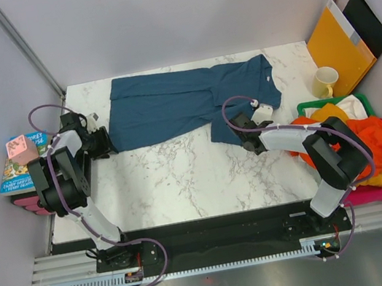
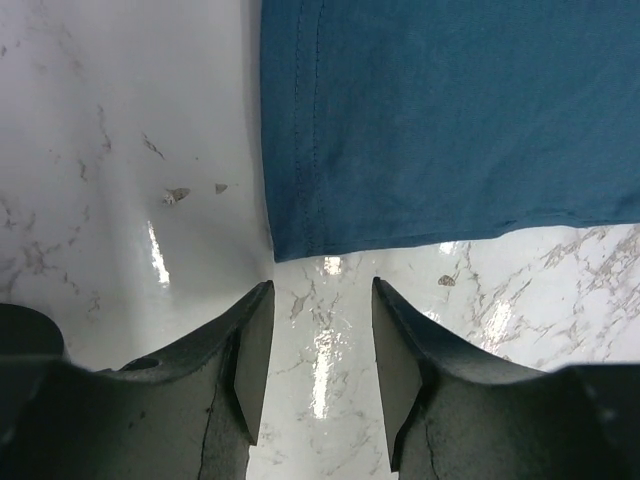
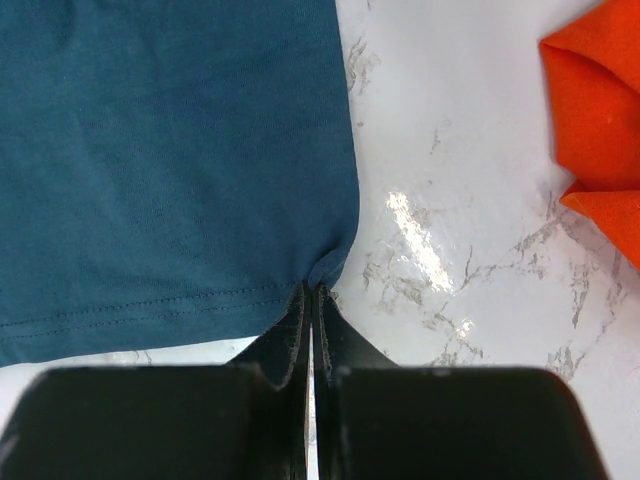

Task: Fold and stack the t-shirts
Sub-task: Fold the tshirt

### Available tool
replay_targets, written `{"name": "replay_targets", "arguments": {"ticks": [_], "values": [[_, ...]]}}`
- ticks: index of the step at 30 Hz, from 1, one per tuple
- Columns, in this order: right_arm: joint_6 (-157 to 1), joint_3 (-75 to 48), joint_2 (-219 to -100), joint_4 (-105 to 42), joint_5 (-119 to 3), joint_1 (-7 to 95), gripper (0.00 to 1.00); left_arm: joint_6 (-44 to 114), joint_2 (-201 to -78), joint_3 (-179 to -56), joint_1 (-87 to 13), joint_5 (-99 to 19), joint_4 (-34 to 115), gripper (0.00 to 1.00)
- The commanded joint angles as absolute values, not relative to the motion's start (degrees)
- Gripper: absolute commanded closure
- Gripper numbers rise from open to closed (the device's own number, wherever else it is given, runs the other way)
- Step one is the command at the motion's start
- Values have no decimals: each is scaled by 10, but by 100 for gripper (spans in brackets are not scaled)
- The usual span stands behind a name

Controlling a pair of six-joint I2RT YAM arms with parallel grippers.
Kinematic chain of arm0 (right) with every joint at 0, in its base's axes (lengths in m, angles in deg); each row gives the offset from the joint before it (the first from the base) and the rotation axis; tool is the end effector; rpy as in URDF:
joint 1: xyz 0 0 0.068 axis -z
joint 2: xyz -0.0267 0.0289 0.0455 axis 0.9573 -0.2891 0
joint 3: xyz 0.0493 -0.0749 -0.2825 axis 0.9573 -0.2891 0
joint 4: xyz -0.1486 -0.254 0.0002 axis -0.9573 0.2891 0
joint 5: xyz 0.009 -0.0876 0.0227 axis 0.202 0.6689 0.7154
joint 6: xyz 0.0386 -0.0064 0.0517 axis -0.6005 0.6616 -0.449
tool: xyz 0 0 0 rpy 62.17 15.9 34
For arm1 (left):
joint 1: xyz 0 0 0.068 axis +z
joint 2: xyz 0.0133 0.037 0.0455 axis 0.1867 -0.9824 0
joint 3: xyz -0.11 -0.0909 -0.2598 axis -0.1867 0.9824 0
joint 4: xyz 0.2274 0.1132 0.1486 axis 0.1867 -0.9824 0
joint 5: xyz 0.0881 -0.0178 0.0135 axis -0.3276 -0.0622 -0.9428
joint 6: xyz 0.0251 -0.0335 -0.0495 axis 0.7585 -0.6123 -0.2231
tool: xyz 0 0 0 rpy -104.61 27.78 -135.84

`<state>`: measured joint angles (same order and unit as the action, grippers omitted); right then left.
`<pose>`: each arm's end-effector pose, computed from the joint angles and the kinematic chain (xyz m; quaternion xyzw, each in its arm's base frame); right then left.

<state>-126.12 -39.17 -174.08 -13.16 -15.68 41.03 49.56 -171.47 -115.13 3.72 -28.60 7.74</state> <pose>0.3006 0.1553 0.1390 0.2491 0.9002 -0.0624 0.3517 0.4009 0.0861 0.1549 -0.0662 0.9660 -0.1353 0.2102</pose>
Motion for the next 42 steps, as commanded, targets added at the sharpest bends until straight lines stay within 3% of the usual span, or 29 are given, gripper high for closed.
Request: {"name": "replay_targets", "arguments": {"ticks": [1, 20, 30, 34, 42], "values": [[-1252, -398, -1744, -99, -174, 406, 100, 519, -1704, -1169, 36, -302, 102, 48], [-1255, -397, -1754, -106, -177, 401, 100, 551, -1785, -1225, 27, -342, 94, 50], [-1263, -401, -1745, -108, -180, 401, 100, 584, -1785, -1202, 22, -354, 73, 69], [-1266, -407, -1737, -108, -178, 401, 100, 595, -1776, -1183, 22, -358, 69, 68], [-1268, -418, -1733, -114, -182, 401, 100, 580, -1743, -1171, 21, -336, 81, 50]]}}
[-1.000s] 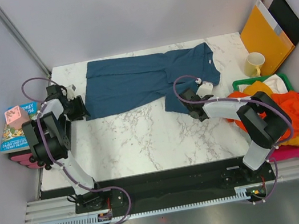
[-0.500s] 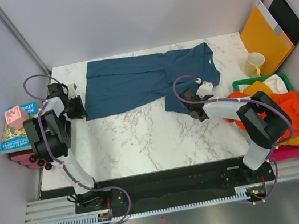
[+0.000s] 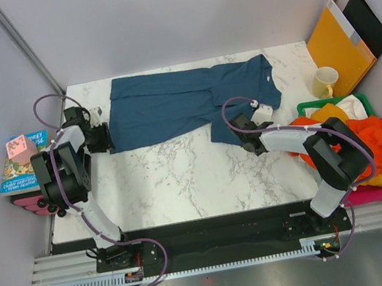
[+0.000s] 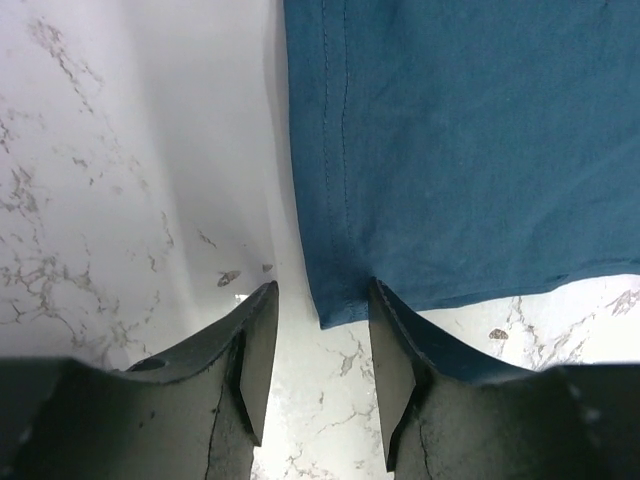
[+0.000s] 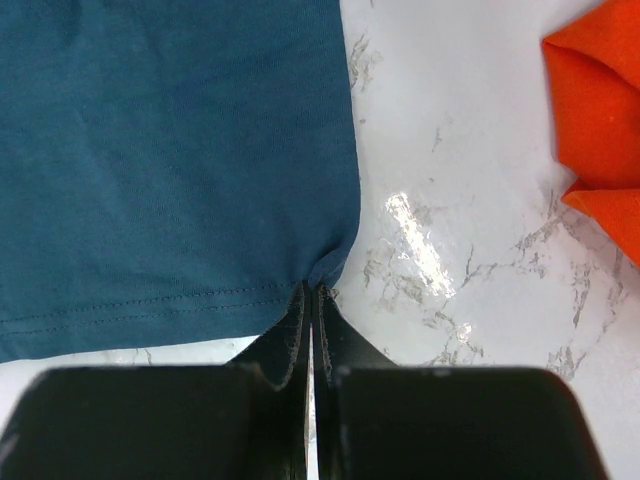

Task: Fold and stack the t-shirts
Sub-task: Fold the tshirt

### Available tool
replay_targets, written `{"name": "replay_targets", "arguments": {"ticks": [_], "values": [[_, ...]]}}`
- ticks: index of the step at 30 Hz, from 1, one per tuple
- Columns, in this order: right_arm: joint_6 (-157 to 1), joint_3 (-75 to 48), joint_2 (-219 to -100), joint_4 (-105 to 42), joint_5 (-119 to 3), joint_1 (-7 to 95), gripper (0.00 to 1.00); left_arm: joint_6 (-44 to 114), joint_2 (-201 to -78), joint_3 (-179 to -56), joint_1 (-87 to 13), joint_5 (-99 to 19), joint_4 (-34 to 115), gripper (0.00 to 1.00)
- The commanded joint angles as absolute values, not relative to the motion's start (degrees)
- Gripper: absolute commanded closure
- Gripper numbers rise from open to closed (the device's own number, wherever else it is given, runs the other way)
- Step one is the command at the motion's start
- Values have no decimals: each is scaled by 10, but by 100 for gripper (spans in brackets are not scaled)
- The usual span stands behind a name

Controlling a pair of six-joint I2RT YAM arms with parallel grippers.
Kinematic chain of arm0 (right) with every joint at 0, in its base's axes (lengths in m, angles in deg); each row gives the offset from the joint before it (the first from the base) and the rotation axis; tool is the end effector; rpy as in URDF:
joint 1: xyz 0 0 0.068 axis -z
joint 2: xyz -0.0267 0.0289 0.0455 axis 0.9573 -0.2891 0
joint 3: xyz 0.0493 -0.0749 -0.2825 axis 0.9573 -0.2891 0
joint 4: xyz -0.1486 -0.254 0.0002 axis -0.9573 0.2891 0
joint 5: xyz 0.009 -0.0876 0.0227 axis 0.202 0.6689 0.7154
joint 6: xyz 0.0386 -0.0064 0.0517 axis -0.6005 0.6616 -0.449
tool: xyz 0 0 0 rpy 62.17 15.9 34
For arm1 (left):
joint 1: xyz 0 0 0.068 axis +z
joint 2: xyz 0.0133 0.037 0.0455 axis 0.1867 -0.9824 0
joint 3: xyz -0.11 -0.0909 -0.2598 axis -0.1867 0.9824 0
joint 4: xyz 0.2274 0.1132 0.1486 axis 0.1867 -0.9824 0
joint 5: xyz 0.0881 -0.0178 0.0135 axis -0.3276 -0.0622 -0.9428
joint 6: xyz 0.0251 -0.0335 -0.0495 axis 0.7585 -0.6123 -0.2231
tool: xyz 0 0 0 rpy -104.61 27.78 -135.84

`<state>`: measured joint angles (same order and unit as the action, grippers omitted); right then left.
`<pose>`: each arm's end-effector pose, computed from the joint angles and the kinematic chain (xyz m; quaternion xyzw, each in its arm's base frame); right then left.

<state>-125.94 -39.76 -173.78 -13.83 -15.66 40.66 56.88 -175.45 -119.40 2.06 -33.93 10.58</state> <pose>0.2983 0.1563 0.1382 0.2456 0.9005 -0.0597 0.3540 0.4278 0.0847 0.1511 0.0042 0.9692 -0.0742 0.2348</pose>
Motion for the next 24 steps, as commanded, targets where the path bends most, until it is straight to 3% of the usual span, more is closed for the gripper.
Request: {"name": "replay_targets", "arguments": {"ticks": [1, 18, 21, 24], "values": [[-1268, -421, -1731, -114, -182, 401, 100, 580, -1742, -1171, 17, -334, 82, 50], [-1267, -438, -1719, -121, -181, 401, 100, 625, -1751, -1152, -28, -468, 105, 52], [-1265, -441, -1715, -121, -182, 401, 100, 628, -1749, -1146, -28, -475, 104, 54], [-1263, -442, -1712, -121, -181, 401, 100, 631, -1743, -1138, -28, -477, 101, 64]]}}
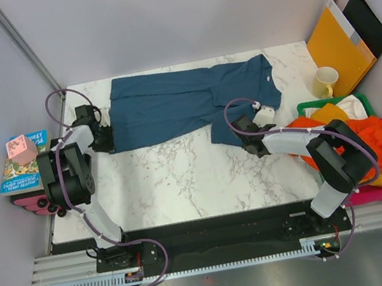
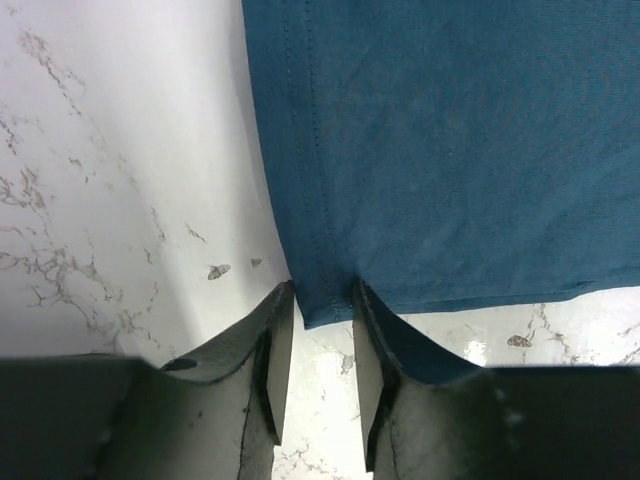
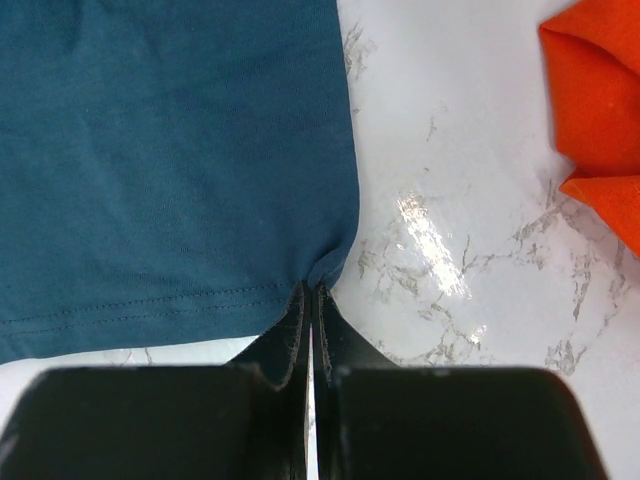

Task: Fold and stack the t-shirts
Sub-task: Fold the tshirt

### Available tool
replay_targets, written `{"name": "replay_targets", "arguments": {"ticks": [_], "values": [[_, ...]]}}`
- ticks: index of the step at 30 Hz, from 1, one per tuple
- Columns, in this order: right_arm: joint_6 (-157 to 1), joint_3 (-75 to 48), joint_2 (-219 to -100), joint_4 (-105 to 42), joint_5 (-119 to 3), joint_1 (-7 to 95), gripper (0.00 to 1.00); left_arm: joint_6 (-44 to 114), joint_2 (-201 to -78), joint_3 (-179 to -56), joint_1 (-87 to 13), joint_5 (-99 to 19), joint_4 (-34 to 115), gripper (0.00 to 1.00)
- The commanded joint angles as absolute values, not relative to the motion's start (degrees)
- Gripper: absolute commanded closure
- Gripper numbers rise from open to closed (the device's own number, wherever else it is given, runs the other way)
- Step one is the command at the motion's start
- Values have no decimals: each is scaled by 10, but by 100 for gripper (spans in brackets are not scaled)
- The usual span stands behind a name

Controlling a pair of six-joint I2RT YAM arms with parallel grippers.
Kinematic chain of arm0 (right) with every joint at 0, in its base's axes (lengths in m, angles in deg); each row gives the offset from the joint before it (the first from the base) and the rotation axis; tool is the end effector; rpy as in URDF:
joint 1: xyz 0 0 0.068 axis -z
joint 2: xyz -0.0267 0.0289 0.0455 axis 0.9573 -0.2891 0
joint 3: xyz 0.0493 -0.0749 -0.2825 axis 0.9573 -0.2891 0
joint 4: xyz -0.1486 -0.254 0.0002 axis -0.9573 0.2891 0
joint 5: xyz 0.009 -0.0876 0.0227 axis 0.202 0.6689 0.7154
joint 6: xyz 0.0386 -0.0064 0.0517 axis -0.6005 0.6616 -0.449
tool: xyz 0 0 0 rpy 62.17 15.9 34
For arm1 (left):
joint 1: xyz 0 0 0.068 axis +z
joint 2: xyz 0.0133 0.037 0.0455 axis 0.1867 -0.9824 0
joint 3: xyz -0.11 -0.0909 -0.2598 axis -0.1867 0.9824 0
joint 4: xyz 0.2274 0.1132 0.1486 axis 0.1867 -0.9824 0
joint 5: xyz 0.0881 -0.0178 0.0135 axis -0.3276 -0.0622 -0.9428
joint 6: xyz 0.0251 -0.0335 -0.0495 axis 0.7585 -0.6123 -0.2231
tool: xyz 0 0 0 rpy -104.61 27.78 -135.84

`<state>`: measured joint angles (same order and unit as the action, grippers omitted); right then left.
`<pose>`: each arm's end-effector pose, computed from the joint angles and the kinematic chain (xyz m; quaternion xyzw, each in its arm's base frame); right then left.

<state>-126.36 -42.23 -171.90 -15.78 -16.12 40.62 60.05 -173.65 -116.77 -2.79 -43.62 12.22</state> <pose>0.2908 0.1522 0.1375 0.2507 0.8977 -0.0471 0.3592 0.4242 0.0554 0.1500 0.0542 0.9725 0.0048 0.2267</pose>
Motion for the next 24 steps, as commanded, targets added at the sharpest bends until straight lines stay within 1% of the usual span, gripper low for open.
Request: {"name": "replay_targets", "arguments": {"ticks": [1, 4, 6, 7, 9, 10, 12, 13, 18, 19, 24], "values": [[-1263, -442, -1712, -121, -182, 401, 100, 634, -1741, -1134, -28, -477, 102, 70], [-1261, -443, -1706, -121, -182, 401, 100, 636, -1738, -1129, -28, -472, 95, 77], [-1260, -443, -1704, -121, -182, 401, 100, 634, -1740, -1128, -28, -469, 89, 80], [-1259, -443, -1702, -121, -182, 401, 100, 633, -1741, -1127, -28, -465, 87, 83], [-1257, -446, -1697, -122, -182, 401, 100, 632, -1740, -1124, -28, -458, 84, 85], [-1257, -447, -1696, -121, -181, 401, 100, 630, -1740, -1123, -28, -455, 84, 89], [-1254, -450, -1690, -121, -180, 401, 100, 626, -1735, -1119, -28, -443, 82, 92], [-1252, -450, -1685, -120, -179, 401, 100, 621, -1732, -1116, -28, -442, 82, 98], [-1244, -442, -1634, -93, -147, 401, 100, 612, -1671, -1098, -28, -397, 75, 98], [-1241, -439, -1626, -79, -142, 401, 100, 610, -1641, -1094, -28, -390, 68, 98], [-1236, -427, -1565, -39, -127, 401, 100, 616, -1574, -1094, -28, -350, 26, 98]]}}
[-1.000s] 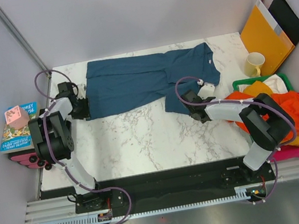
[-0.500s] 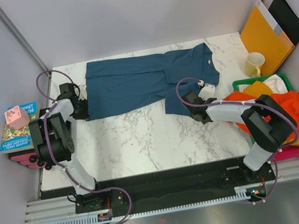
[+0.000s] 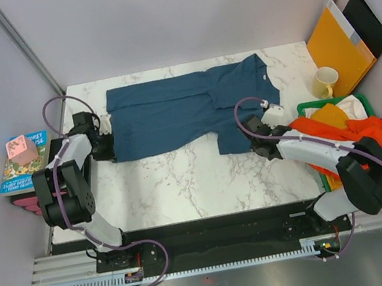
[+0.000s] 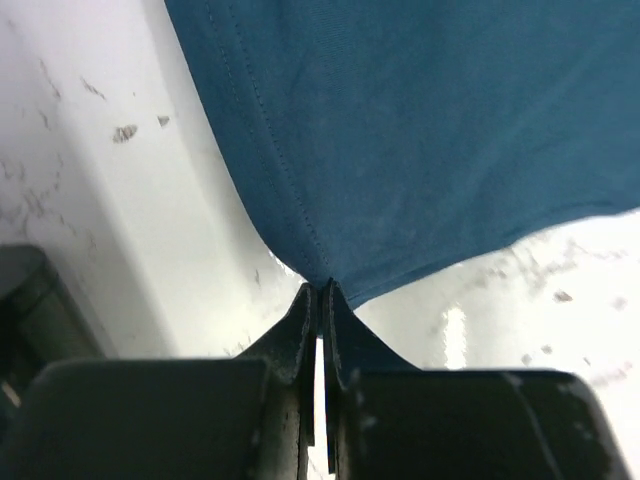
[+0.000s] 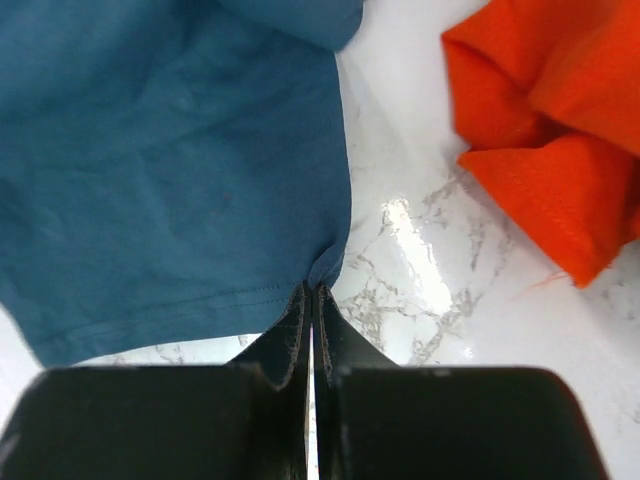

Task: Fold and stack the t-shirts
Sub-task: Fold the tshirt

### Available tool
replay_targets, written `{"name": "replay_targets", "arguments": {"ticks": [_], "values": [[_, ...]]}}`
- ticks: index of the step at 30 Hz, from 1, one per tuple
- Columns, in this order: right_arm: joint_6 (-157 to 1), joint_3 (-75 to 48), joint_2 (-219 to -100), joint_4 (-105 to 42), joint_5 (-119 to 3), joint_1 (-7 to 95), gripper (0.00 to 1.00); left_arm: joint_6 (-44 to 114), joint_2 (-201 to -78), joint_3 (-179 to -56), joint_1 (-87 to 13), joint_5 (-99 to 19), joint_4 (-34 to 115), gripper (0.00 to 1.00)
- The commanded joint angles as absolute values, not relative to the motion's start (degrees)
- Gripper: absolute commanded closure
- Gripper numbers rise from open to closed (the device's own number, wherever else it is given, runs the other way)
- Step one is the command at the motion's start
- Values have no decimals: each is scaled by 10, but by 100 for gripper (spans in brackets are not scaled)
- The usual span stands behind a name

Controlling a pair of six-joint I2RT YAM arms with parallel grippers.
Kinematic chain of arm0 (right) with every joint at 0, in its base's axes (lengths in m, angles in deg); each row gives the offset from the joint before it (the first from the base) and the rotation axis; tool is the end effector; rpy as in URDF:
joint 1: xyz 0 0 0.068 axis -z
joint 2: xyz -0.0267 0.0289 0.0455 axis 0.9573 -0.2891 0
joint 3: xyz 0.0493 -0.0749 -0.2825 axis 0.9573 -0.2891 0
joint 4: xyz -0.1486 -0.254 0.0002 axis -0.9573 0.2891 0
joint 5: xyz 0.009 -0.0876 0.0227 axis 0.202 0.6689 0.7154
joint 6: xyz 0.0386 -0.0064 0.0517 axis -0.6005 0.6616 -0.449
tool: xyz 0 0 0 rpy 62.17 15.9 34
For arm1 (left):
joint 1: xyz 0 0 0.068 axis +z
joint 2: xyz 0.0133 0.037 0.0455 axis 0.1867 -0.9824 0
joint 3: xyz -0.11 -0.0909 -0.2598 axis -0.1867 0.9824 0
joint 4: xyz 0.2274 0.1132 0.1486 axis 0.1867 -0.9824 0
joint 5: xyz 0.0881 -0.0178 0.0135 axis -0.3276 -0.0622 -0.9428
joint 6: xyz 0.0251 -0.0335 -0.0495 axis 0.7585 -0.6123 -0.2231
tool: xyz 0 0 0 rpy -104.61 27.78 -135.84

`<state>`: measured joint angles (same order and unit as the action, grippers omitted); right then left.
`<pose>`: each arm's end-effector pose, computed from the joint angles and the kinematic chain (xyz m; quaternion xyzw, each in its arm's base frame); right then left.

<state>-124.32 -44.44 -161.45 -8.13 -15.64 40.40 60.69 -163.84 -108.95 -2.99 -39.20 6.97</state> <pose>0.2644 0.1363 0.1722 0.2349 0.8997 -0.0523 0.3641 0.3752 0.0433 0.1688 0.0680 0.9755 -0.0370 0.2061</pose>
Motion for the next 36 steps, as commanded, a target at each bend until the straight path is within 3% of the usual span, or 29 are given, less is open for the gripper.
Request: {"name": "replay_targets", "arguments": {"ticks": [1, 19, 36], "values": [[-1236, -428, -1558, -28, -126, 401, 100, 617, -1559, -1092, -28, -347, 15, 98], [-1311, -458, -1349, 143, -105, 351, 100, 616, -1503, -1035, -28, -327, -5, 98], [-1348, -451, -1269, 247, -98, 319, 100, 616, -1474, -1007, -26, -342, -4, 98]]}}
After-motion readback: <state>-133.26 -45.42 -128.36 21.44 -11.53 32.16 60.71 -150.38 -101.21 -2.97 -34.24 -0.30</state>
